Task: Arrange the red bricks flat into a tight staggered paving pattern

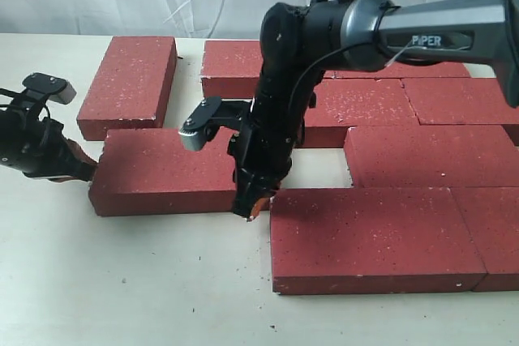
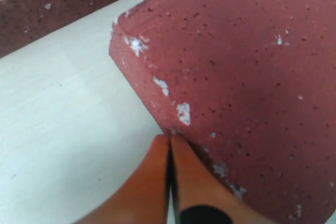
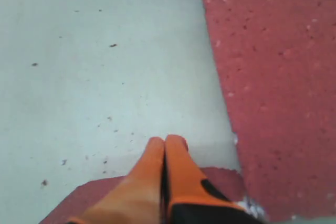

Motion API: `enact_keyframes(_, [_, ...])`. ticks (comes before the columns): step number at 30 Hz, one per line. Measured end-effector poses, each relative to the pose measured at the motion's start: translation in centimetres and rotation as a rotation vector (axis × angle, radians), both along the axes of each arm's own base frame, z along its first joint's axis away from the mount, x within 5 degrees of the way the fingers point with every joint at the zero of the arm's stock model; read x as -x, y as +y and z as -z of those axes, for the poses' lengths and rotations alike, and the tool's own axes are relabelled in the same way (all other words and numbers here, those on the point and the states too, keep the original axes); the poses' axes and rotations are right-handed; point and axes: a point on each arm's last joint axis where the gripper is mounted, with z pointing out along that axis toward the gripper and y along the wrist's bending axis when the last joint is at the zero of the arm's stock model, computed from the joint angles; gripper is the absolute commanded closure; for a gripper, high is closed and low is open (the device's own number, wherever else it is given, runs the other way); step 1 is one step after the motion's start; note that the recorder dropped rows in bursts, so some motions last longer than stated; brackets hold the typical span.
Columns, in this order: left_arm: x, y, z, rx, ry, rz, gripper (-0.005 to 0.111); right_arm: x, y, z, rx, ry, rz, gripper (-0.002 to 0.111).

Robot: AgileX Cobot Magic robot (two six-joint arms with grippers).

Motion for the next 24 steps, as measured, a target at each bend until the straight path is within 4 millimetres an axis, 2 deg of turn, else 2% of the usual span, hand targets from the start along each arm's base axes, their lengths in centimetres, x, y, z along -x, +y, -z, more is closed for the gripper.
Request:
enact_keyframes(6, [-0.1,0.1,0.0,-0.007,-0.004,-0.005,0.106,-0.9,0.3,1.8,0.042,-0.077,0.044,0.109])
enact_keyframes(18, [-0.6,0.5,0.1,-0.068,-0.042,-0.055,0.106,-0.8,0.5,2.0,0.068,-0.077,0.126,0.109])
enact_keyframes(22, [-0.6,0.4,0.1,-0.063,-0.043,-0.062,0.106,-0.5,0.8,1.6,0.057,-0.069,0.127,0.109])
enact_keyframes(24, [-0.6,0.3,0.1,-0.048,-0.038,-0.066,0.106,-0.4,0.8,0.1,0.032,-0.093,0.131,0.109])
